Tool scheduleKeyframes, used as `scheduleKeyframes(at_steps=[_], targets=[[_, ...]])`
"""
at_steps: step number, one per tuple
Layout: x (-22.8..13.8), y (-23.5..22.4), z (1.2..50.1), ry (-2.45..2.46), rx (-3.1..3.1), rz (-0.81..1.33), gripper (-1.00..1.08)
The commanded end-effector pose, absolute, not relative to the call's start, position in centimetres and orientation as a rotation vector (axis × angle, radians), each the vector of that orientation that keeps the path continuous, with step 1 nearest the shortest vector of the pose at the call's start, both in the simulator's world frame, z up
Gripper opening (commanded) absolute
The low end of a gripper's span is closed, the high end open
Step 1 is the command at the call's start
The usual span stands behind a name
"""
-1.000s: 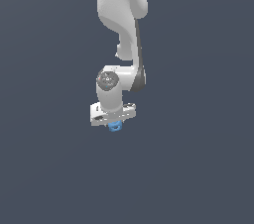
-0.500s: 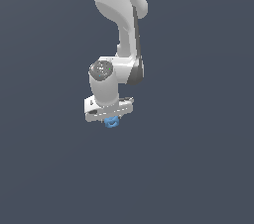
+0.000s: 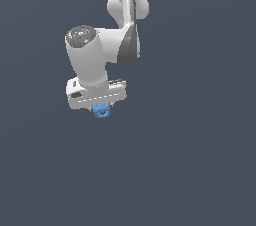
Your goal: Pick up the object and move it to a goal position.
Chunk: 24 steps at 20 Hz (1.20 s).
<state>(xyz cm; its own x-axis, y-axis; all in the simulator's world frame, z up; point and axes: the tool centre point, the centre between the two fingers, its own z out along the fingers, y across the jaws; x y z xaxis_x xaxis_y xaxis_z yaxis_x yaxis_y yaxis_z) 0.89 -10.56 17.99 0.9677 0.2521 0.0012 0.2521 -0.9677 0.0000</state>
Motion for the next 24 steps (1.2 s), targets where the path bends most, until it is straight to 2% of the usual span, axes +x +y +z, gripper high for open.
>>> scheduleKeyframes(at_steps=[1,15,24], targets=[[0.8,-11.5,21.0,-0.399,-3.116,-0.002,-1.0],[0.8,-16.6,36.2,-0.4,-3.115,-0.001,-1.0],[1.0,-19.1,43.5,-0.4,-3.115,-0.001,-1.0]])
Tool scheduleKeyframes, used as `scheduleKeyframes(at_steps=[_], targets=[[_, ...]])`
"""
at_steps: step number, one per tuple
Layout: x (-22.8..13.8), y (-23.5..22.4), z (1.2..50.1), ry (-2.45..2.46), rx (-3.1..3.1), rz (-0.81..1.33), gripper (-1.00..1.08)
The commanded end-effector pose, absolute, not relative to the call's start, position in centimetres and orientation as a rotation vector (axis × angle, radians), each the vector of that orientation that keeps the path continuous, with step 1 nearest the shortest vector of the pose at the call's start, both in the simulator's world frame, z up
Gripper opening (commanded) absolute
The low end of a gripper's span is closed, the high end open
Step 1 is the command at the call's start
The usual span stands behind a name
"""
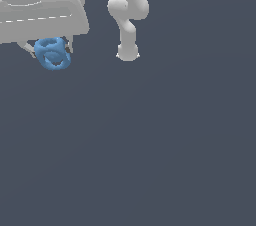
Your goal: Pick up the object and move it to a goal position.
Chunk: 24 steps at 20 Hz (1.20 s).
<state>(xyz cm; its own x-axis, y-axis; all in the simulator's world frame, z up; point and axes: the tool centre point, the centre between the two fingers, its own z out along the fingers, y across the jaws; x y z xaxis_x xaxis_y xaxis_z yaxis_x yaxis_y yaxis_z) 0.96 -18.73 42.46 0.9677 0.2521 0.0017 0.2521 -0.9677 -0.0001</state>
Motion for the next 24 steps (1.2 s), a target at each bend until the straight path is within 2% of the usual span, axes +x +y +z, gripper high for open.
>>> scheduleKeyframes(at_steps=[1,11,24], targets=[[1.0,-19.3,44.2,-0.4,-3.116,-0.001,-1.0],[1.3,-20.9,48.8,-0.399,-3.116,0.0,-1.0],[1.5,-21.5,50.4,-0.399,-3.116,0.0,-1.0]])
